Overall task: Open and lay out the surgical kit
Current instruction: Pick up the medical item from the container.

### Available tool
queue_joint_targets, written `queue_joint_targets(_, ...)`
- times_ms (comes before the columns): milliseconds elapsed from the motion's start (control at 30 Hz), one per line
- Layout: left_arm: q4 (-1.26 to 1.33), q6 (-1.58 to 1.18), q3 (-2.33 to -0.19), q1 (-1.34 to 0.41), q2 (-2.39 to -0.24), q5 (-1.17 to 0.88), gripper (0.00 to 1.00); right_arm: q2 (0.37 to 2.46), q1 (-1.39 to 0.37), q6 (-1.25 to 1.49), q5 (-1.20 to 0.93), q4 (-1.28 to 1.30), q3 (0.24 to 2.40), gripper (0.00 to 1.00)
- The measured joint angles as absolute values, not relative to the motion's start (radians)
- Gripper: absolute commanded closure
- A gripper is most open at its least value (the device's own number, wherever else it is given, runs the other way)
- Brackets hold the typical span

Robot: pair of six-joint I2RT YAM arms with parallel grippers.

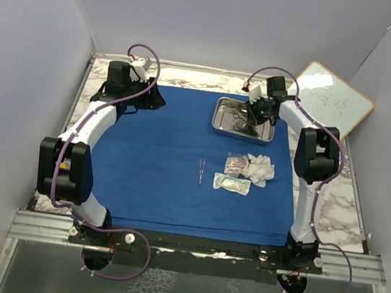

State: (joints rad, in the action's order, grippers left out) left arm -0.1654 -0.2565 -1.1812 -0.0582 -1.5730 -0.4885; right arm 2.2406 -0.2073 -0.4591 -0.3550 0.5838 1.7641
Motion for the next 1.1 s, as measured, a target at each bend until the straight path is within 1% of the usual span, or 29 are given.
queue_joint_targets(167, -0.165, -0.261, -1.181, -0.058, -1.573, -0.492, 0.47, 2.241, -0.206, -0.468, -0.361, 0.589, 1.765, 0.98)
queue_joint_targets(200, -0.165, -0.262, -1.181, -0.058, -1.573, -0.493, 0.47, 2.241, -0.204, -0.468, -0.361, 0.59, 1.765, 0.99)
queue_joint_targets(500, -0.163, -0.274, -1.181, -0.058, -1.573, -0.502, 0.47, 2.23, -0.194, -0.464, -0.41, 0.622, 1.765, 0.99)
queue_joint_targets(933, -0.139, -0.297, -1.167, -0.058, -1.573, -0.517, 0.48, 2.158, -0.177, -0.441, -0.479, 0.639, 1.765, 0.99)
queue_joint_targets(1100, -0.121, -0.295, -1.16, -0.06, -1.573, -0.534, 0.48, 2.126, -0.175, -0.471, -0.539, 0.654, 1.753, 0.99)
